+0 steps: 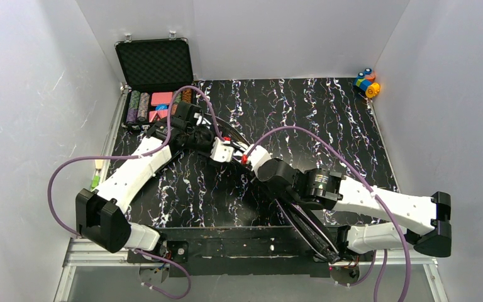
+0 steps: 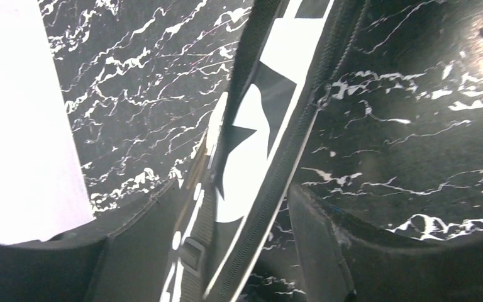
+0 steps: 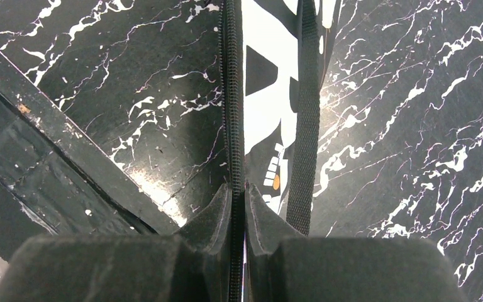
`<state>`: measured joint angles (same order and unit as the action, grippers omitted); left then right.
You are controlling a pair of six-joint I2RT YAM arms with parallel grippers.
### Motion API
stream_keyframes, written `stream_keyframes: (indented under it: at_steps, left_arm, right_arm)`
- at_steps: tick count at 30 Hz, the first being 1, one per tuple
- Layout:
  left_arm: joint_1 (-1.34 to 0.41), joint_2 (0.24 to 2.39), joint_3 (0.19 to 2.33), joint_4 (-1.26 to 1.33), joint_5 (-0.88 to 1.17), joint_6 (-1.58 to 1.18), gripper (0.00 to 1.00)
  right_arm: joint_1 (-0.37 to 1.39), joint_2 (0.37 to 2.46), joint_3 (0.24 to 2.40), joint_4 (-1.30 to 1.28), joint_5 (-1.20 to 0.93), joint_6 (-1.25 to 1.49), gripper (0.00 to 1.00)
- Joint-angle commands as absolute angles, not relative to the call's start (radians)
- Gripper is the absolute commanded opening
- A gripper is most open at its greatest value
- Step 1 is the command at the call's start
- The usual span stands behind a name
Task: Pack up the badminton gear
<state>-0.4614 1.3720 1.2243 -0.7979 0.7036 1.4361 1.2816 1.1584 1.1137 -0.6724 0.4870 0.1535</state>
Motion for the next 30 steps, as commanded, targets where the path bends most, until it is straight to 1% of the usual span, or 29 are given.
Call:
stream_keyframes:
  at_steps: [1, 2, 4, 5, 6, 7, 11, 12, 13, 14, 15, 18, 23, 24, 25, 29, 30]
  left_arm:
    - [-0.463, 1.386, 1.245, -0.765, 0.655, 1.516, 0.56]
    - [-0.463, 1.389, 1.243, -0.775, 0.650, 1.536, 0.50]
    - [-0.463, 1.388, 1.236, -0.779, 0.645, 1.554, 0.29]
    - [-0.463, 1.386, 1.234, -0.782, 0.646, 1.554, 0.21]
    - [-0.465, 1.385, 1.233, -0.794, 0.646, 1.557, 0.15]
    - [-0.465, 1.384, 1.231, -0.813, 0.645, 1.572, 0.14]
    - [-0.471, 1.377, 1.213, -0.842, 0.624, 1.618, 0.14]
    - [-0.472, 1.375, 1.211, -0.842, 0.623, 1.619, 0.12]
    - [-0.474, 1.376, 1.213, -0.842, 0.618, 1.613, 0.04]
    - [-0.475, 1.376, 1.219, -0.841, 0.613, 1.602, 0.00]
    - [-0.478, 1.379, 1.230, -0.842, 0.609, 1.584, 0.00]
    - [-0.484, 1.384, 1.282, -0.841, 0.588, 1.486, 0.00]
    - [-0.521, 1.425, 1.458, -0.850, 0.451, 1.095, 0.00]
    - [-0.521, 1.431, 1.480, -0.870, 0.439, 1.058, 0.00]
    - [-0.522, 1.425, 1.488, -0.874, 0.428, 1.025, 0.00]
    - [-0.526, 1.383, 1.470, -0.873, 0.411, 0.921, 0.00]
    - [-0.529, 1.375, 1.467, -0.872, 0.406, 0.904, 0.00]
  right_arm:
    - [1.295, 1.114, 1.117, -0.578, 0.512, 0.140, 0.01]
    - [1.295, 1.112, 1.112, -0.574, 0.514, 0.142, 0.01]
    - [1.297, 1.109, 1.104, -0.570, 0.518, 0.142, 0.01]
    - [1.297, 1.110, 1.102, -0.569, 0.520, 0.143, 0.01]
    - [1.297, 1.110, 1.101, -0.569, 0.524, 0.145, 0.01]
    - [1.296, 1.109, 1.099, -0.568, 0.525, 0.147, 0.01]
    - [1.297, 1.101, 1.086, -0.550, 0.540, 0.142, 0.01]
    - [1.296, 1.099, 1.084, -0.544, 0.545, 0.143, 0.01]
    - [1.297, 1.098, 1.080, -0.539, 0.553, 0.148, 0.01]
    - [1.296, 1.098, 1.076, -0.533, 0.562, 0.154, 0.01]
    - [1.295, 1.100, 1.073, -0.522, 0.571, 0.164, 0.01]
    - [1.293, 1.111, 1.077, -0.514, 0.632, 0.196, 0.01]
    - [1.260, 1.116, 1.112, -0.547, 0.794, 0.265, 0.02]
    - [1.247, 1.112, 1.120, -0.561, 0.818, 0.281, 0.04]
    - [1.230, 1.105, 1.127, -0.570, 0.827, 0.297, 0.08]
    - [1.159, 1.052, 1.140, -0.564, 0.792, 0.331, 0.45]
    - [1.145, 1.036, 1.140, -0.555, 0.781, 0.332, 0.50]
